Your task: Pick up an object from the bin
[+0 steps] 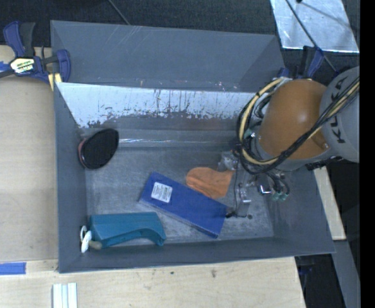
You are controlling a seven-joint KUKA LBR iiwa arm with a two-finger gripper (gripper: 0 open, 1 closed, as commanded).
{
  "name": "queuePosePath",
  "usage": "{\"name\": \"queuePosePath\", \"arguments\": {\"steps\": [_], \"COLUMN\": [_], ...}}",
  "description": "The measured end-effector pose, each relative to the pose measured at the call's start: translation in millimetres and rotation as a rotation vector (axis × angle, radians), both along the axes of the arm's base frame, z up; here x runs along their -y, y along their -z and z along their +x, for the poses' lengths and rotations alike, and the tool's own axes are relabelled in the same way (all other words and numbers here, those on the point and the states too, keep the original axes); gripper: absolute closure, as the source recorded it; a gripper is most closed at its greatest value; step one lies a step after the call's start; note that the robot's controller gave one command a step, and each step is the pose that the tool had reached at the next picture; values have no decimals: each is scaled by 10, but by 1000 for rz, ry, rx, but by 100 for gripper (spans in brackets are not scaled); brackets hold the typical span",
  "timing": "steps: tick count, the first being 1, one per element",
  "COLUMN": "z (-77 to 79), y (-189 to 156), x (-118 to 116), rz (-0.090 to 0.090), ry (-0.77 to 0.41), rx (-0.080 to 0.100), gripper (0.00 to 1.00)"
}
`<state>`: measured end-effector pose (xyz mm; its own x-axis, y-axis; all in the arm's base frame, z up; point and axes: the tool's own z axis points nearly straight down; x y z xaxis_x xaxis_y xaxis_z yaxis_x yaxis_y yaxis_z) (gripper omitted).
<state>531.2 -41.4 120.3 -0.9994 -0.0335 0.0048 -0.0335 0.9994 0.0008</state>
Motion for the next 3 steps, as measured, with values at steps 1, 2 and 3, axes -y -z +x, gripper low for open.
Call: {"name": "queuePosePath", "arguments": {"steps": [1,2,3], "z": [320,-114,509], "y": [-41,327,483], "x": [-45,-61,-221], "rz": [-1,-1,-1], "ry": [146,41,442], "rx": [8,11,14], "gripper": [0,0,100]}}
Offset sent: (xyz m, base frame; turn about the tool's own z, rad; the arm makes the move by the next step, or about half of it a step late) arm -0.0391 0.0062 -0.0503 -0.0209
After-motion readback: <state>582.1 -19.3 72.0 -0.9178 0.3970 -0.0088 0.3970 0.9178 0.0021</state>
